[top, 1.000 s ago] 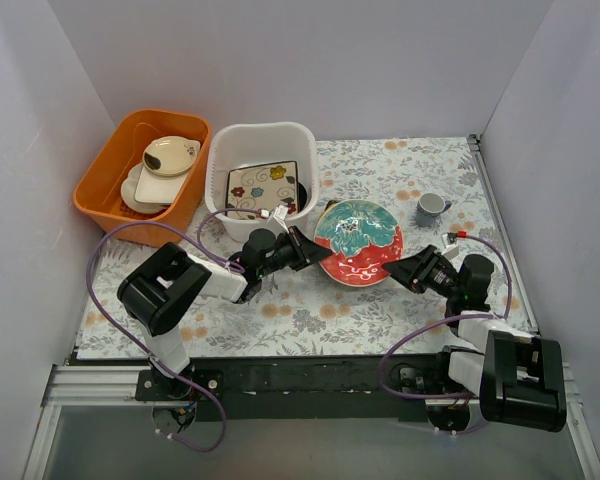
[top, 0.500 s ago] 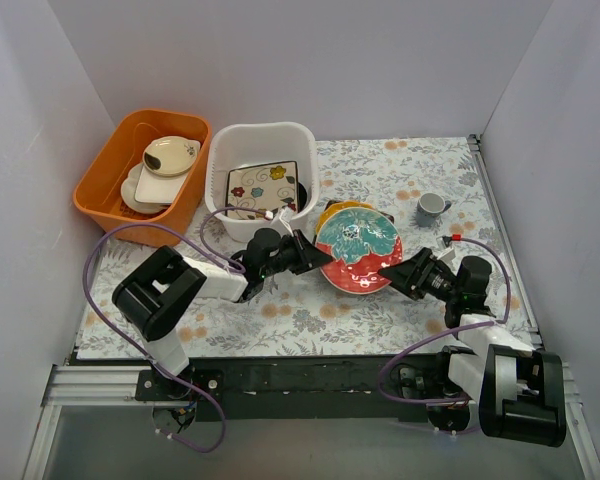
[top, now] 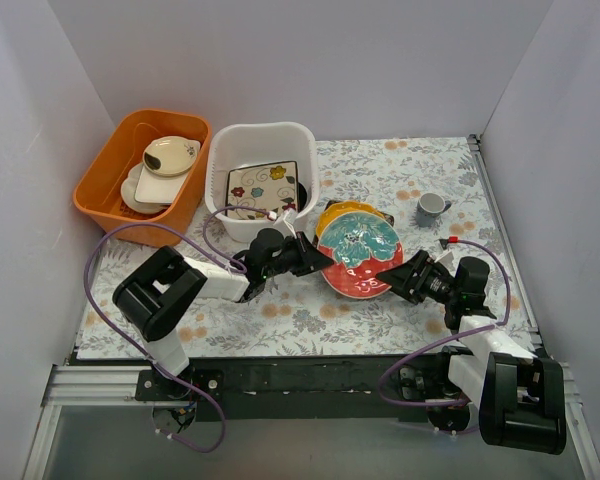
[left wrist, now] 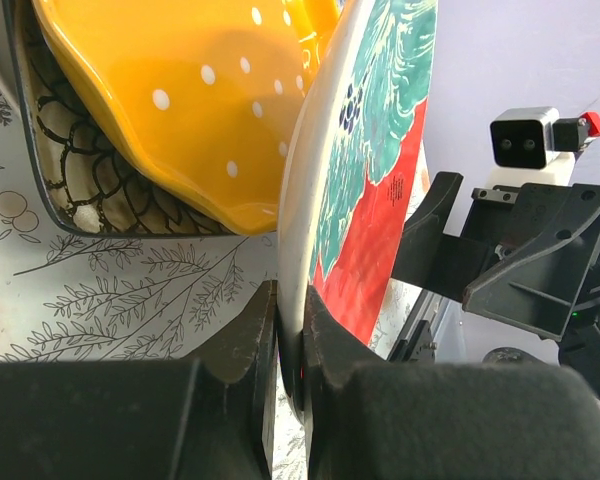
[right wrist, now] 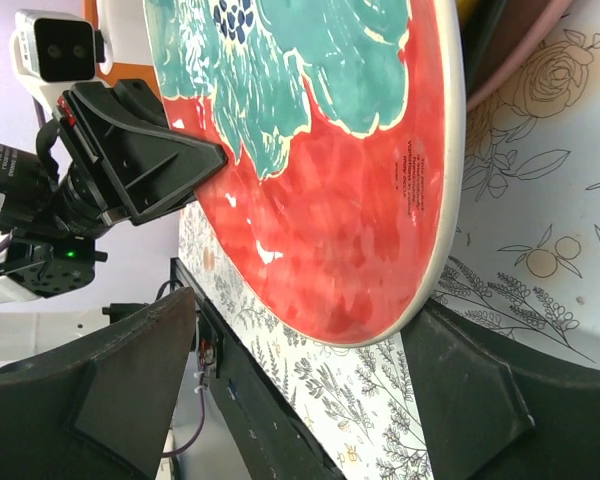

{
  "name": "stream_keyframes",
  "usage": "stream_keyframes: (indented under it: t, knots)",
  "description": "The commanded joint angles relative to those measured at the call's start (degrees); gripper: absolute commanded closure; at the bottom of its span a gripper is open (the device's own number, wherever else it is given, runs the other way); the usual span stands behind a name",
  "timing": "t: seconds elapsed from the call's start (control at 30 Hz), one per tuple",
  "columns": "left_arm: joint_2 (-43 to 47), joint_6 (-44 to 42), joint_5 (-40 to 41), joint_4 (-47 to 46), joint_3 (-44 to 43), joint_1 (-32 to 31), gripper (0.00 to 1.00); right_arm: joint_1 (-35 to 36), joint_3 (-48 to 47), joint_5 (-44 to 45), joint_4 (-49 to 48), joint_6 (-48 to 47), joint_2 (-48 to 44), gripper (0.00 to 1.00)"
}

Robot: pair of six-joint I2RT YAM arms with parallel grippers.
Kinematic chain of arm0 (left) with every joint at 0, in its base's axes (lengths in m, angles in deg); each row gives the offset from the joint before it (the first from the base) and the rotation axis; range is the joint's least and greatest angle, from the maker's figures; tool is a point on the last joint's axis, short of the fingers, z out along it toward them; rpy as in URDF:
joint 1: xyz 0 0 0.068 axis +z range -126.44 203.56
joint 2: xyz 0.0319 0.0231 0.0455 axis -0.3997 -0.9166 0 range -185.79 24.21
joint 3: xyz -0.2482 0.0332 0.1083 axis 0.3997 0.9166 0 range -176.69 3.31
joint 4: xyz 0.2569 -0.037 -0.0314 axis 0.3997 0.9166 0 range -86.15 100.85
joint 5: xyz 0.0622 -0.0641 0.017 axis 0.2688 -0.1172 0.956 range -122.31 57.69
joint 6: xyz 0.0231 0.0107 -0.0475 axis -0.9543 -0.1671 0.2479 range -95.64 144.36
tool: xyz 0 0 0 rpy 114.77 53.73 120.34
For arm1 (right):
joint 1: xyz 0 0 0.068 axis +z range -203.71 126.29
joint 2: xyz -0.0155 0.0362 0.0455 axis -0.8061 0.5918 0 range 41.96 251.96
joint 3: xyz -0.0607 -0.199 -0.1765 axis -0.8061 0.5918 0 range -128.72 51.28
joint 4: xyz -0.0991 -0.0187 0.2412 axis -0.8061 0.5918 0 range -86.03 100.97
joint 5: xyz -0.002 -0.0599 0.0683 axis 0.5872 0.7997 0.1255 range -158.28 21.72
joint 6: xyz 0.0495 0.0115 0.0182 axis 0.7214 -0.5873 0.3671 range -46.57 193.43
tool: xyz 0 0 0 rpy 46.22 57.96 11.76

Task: Place the plates into the plastic bin on the countertop
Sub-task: Pick up the plate at the center of the board, then place the plate in the plastic bin.

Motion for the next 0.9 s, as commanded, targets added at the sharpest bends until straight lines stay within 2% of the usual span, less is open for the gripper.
stream_keyframes:
  t: [0.0,0.43,0.57,0.87]
  knots:
    - [1.7,-3.8,-4.9,2.4,-1.1,-1.5,1.0,0.0,-4.8,0.1,-4.9,-2.7,-1.3,0.12]
    - [3.5,-4.9,-3.7,5.3,-2.2,-1.5,1.0,0.0,-4.8,-0.1,-4.3,-3.6,-1.5,0.12]
    - [3.4,-4.1,-3.9,4.9,-1.8,-1.4,1.0,0.0,-3.9,2.4,-2.5,-5.3,-3.2,0.12]
    - [6.8,-4.4,-2.2,10.0,-3.8,-1.5,1.0,0.0,-5.2,4.3,2.2,-8.3,-3.9,0.05]
